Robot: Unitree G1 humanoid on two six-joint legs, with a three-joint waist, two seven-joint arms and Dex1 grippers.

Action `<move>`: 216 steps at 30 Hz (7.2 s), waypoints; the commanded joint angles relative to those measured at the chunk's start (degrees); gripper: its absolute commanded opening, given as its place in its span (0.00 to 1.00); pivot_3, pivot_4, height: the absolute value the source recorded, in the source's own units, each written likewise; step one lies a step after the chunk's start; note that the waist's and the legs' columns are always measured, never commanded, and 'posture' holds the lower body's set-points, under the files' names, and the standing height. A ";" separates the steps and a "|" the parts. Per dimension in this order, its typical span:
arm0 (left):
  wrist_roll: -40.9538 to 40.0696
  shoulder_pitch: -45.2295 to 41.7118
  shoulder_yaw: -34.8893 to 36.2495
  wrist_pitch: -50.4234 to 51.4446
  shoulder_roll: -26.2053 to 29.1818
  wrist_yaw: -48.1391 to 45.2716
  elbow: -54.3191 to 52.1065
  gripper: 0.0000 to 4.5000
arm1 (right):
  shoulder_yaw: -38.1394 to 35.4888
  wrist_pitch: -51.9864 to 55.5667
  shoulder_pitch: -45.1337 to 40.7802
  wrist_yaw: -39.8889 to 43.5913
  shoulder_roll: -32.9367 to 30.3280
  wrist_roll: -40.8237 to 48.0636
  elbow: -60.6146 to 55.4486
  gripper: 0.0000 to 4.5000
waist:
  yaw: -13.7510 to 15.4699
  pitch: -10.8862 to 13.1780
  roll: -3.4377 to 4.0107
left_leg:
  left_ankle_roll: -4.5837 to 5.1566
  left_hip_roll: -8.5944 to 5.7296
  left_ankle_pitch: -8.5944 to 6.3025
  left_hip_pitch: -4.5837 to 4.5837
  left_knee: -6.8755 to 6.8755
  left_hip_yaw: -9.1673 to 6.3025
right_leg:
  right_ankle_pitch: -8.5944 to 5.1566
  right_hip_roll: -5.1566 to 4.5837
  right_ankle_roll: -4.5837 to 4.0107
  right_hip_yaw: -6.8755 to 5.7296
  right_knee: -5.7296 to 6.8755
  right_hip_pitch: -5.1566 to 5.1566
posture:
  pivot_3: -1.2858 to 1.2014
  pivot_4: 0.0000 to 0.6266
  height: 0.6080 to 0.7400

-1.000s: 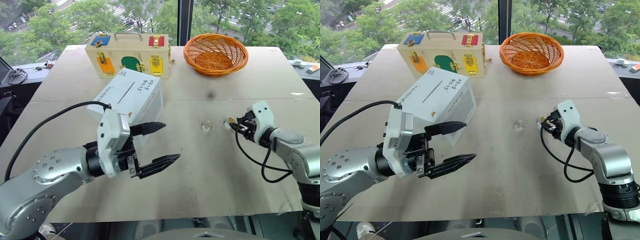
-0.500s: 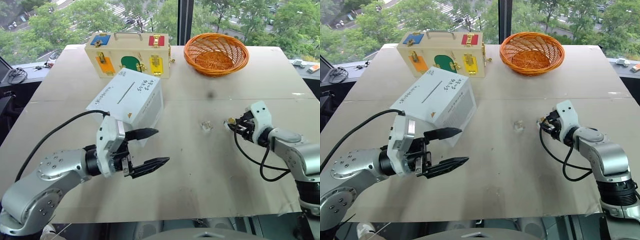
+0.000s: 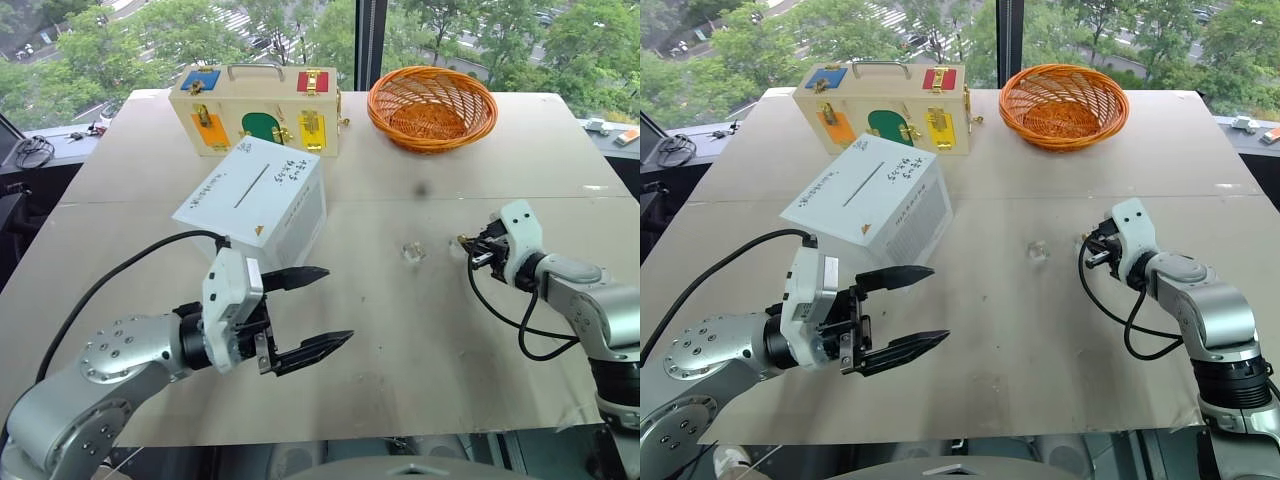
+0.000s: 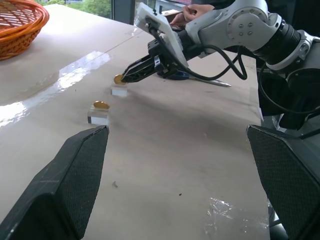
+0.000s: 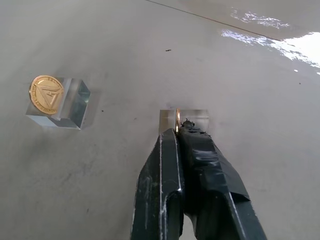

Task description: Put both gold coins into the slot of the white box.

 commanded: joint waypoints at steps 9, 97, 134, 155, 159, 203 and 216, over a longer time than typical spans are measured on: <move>-10.28 -5.11 5.78 1.33 2.34 -2.29 4.06 1.00 | -9.91 -4.25 1.01 6.55 0.21 9.68 -8.92 0.01 | 0.12 0.01 0.01 | 0.00 0.00 0.00 -0.03 0.01 -0.01 | 0.00 0.00 0.01 -0.03 0.00 0.00 | 0.52 0.24 1.00; -8.18 -31.25 -8.29 10.15 -8.34 -15.94 19.42 0.16 | 0.45 -2.96 -13.45 1.64 -9.56 54.84 -25.87 0.00 | 0.01 0.17 -0.12 | 0.01 0.01 0.00 -0.14 0.06 -0.15 | 0.09 0.05 0.19 -0.08 0.00 0.01 | 0.52 0.24 1.00; -8.95 -31.37 -7.97 12.24 -7.16 -14.62 20.06 0.16 | -0.61 -3.40 -11.77 2.69 -11.68 54.60 -26.24 0.00 | 0.03 0.17 -0.12 | 0.01 0.01 0.00 -0.14 0.06 -0.15 | 0.09 0.04 0.19 -0.07 0.00 0.00 | 0.52 0.24 1.00; -7.63 -30.07 -8.57 11.49 -7.50 -16.20 18.99 0.16 | 0.16 -4.07 -11.82 2.87 -11.84 55.52 -26.68 0.00 | 0.05 0.19 -0.14 | 0.01 0.02 0.00 -0.14 0.06 -0.16 | 0.09 0.04 0.19 -0.07 0.00 0.00 | 0.52 0.24 1.00; -8.85 -31.02 -7.93 12.10 -7.73 -15.18 19.51 0.16 | 0.17 -3.98 -11.36 2.94 -12.05 55.55 -26.92 0.00 | 0.05 0.19 -0.14 | 0.01 0.02 0.00 -0.15 0.06 -0.17 | 0.09 0.04 0.18 -0.07 0.00 0.00 | 0.52 0.24 1.00; -14.23 -34.90 -5.35 14.18 -7.93 -11.38 22.25 0.00 | -0.77 -5.56 -8.10 2.67 -12.81 55.05 -26.24 0.63 | 0.07 0.20 -0.16 | 0.01 0.01 0.00 -0.15 0.06 -0.16 | 0.09 0.05 0.19 -0.08 0.00 0.00 | 0.52 0.24 1.00; 4.39 -39.84 -2.76 7.04 -6.24 1.34 30.07 0.00 | -13.31 -15.02 6.93 6.81 -17.24 36.99 -28.56 0.99 | 0.54 0.21 -0.20 | 0.01 -0.07 0.01 -0.16 0.08 -0.03 | 0.08 0.09 0.21 -0.16 0.00 0.02 | 0.52 0.24 1.00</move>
